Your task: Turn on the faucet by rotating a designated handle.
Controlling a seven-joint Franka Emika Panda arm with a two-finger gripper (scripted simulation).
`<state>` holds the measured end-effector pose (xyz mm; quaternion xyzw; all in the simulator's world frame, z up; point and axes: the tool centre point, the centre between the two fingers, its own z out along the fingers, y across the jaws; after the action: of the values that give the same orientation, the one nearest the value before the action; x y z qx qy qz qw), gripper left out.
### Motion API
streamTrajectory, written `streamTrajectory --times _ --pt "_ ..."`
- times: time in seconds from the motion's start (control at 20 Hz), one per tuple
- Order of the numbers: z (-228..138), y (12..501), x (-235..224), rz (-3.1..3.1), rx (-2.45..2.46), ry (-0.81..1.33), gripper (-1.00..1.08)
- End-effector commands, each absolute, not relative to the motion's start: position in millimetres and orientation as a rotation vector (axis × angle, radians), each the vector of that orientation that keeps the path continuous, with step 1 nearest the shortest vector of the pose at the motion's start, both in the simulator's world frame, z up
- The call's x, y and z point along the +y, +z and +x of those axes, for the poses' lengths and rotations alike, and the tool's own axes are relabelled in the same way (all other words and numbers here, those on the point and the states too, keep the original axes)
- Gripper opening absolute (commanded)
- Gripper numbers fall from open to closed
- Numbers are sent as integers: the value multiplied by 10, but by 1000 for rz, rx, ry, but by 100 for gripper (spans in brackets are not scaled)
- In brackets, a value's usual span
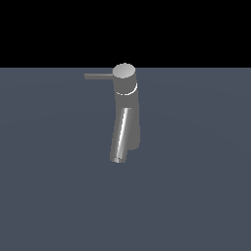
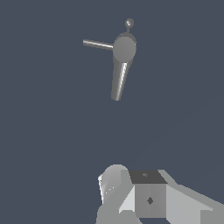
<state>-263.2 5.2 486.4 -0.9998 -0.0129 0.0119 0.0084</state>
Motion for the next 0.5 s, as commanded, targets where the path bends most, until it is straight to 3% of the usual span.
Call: streamTrajectory --times 0.0,0.45 --pt "-2632 4864 52 -3124 -40 37 -100" --pt "-2610 4779 113 -3111 43 12 -100"
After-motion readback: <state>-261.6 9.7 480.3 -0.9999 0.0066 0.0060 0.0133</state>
